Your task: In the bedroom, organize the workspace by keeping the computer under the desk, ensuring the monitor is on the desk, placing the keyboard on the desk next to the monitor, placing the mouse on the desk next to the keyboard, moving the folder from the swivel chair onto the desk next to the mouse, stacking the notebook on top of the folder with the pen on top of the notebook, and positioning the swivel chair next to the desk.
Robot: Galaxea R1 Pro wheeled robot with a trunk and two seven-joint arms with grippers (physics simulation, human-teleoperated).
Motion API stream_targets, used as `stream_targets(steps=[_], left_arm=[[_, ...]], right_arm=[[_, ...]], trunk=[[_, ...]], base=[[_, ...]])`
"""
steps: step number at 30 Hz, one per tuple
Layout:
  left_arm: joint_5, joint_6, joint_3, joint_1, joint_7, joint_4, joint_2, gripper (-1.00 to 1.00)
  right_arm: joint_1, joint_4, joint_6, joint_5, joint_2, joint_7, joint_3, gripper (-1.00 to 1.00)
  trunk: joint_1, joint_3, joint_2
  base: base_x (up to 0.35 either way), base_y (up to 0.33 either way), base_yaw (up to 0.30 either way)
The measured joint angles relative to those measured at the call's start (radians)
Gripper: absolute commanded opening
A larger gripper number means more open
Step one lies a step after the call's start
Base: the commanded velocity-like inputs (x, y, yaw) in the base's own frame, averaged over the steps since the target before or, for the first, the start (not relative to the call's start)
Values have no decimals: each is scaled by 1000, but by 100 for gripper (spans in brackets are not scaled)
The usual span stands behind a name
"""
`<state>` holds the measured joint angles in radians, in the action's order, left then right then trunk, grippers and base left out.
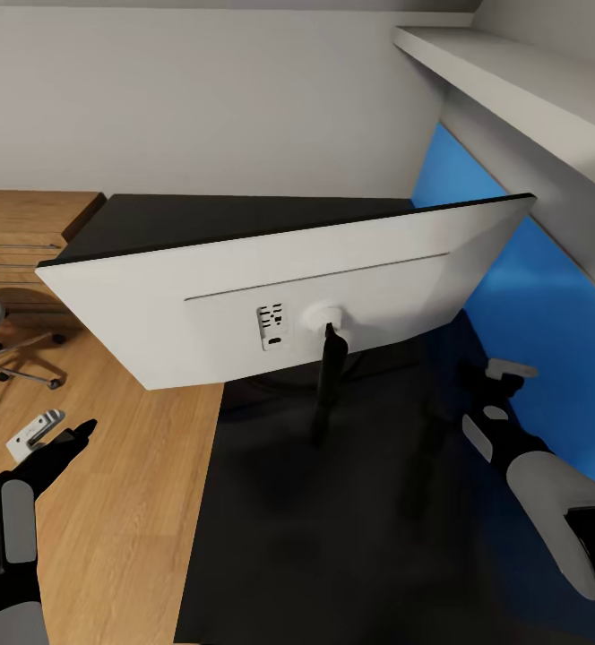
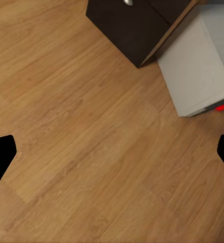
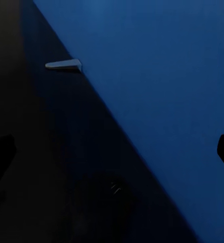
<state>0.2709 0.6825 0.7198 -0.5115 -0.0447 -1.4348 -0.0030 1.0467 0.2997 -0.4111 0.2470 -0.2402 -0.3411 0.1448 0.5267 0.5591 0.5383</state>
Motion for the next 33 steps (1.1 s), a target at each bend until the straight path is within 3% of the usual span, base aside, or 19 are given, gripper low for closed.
stream_targets(steps=[33], left_arm=[[0,0,0,0,0,0,-1,100]], right_arm=[[0,-1,-1,-2,0,0,0,100]], trunk=[[0,0,0]], base=[[0,0,0]])
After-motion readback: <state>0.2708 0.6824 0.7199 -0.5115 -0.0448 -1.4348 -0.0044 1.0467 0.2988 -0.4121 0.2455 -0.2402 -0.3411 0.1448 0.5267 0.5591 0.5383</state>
